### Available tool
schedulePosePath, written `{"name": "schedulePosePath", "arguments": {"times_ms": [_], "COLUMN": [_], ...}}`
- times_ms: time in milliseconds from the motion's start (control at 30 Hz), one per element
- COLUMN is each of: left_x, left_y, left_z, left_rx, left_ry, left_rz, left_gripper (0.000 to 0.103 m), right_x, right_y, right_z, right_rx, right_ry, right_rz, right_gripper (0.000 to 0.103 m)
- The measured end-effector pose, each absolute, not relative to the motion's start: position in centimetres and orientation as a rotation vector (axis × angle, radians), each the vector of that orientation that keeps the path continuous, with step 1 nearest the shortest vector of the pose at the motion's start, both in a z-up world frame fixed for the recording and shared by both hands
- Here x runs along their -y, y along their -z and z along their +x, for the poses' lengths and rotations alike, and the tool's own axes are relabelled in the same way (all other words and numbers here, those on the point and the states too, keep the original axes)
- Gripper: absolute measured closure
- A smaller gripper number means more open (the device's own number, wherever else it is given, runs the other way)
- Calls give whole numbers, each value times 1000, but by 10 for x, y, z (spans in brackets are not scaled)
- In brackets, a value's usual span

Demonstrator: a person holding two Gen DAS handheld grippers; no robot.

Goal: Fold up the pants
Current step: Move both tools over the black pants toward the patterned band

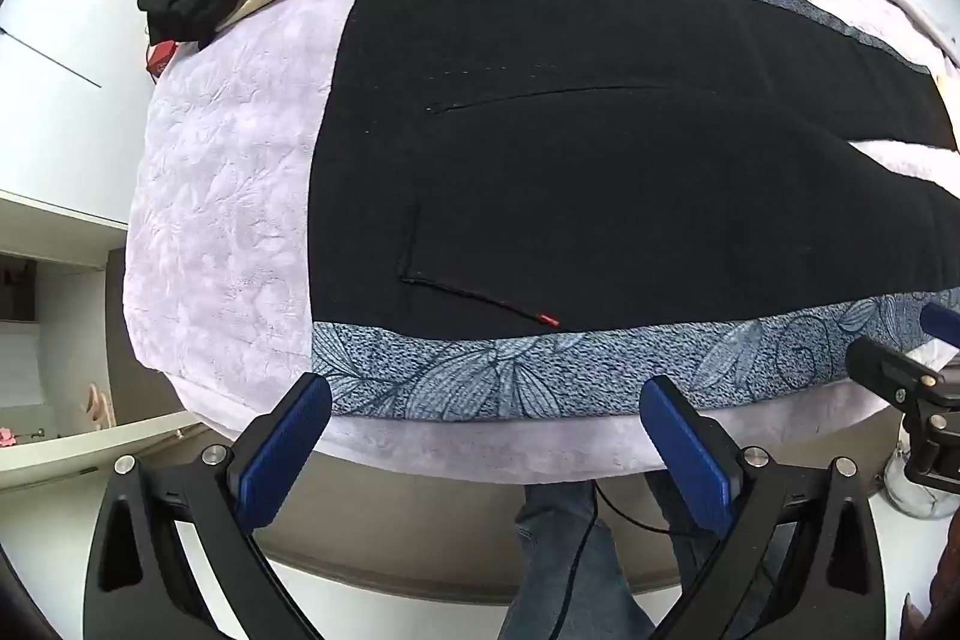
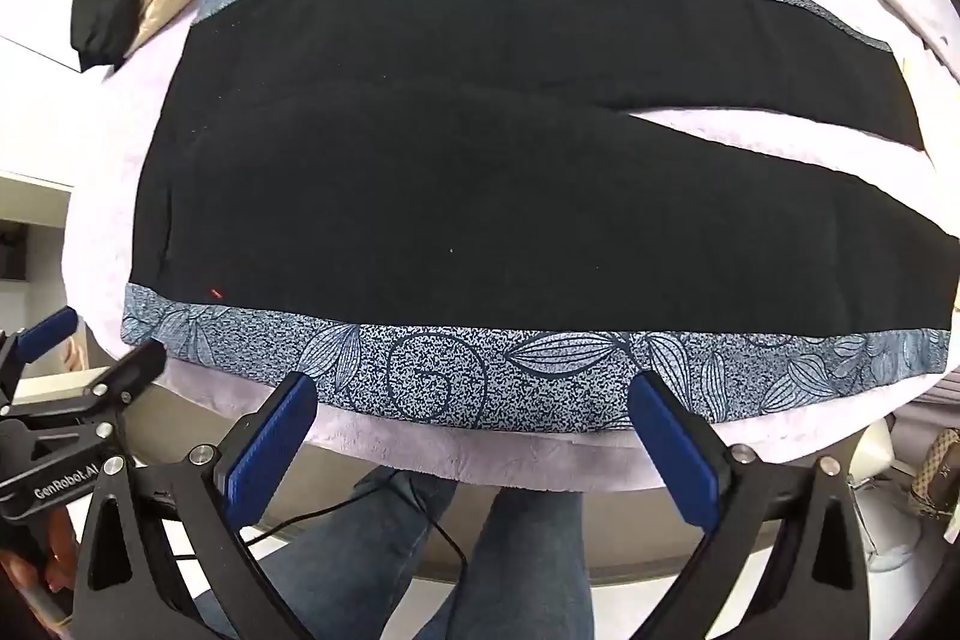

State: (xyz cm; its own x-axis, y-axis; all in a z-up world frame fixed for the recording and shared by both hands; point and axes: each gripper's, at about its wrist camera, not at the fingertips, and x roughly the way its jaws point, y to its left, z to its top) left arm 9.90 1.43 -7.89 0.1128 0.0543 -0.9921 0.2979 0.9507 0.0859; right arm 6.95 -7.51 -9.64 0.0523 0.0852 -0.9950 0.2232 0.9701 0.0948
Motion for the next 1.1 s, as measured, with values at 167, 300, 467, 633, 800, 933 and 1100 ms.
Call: {"name": "schedulePosePath", "arguments": {"times_ms": [167, 300, 467, 633, 800, 933, 1100], "left_x": [-21, -23, -22, -19, -17, -16, -18], "left_y": [84, 86, 87, 87, 87, 88, 93], "left_z": [102, 102, 102, 100, 99, 98, 96], "left_rx": [-1464, -1471, -1476, -1478, -1478, -1482, -1494], "left_ry": [157, 152, 145, 145, 144, 140, 132], "left_rz": [284, 278, 265, 265, 266, 269, 274], "left_gripper": [0, 0, 0, 0, 0, 0, 0], "right_x": [66, 67, 66, 65, 62, 64, 64], "right_y": [100, 103, 106, 105, 108, 111, 117], "right_z": [70, 69, 76, 71, 70, 67, 63], "right_rx": [-1526, -1537, -1560, -1566, -1559, -1552, -1540], "right_ry": [110, 95, 106, 119, 129, 137, 151], "right_rz": [230, 231, 231, 238, 238, 236, 246], "right_gripper": [0, 0, 0, 0, 0, 0, 0]}}
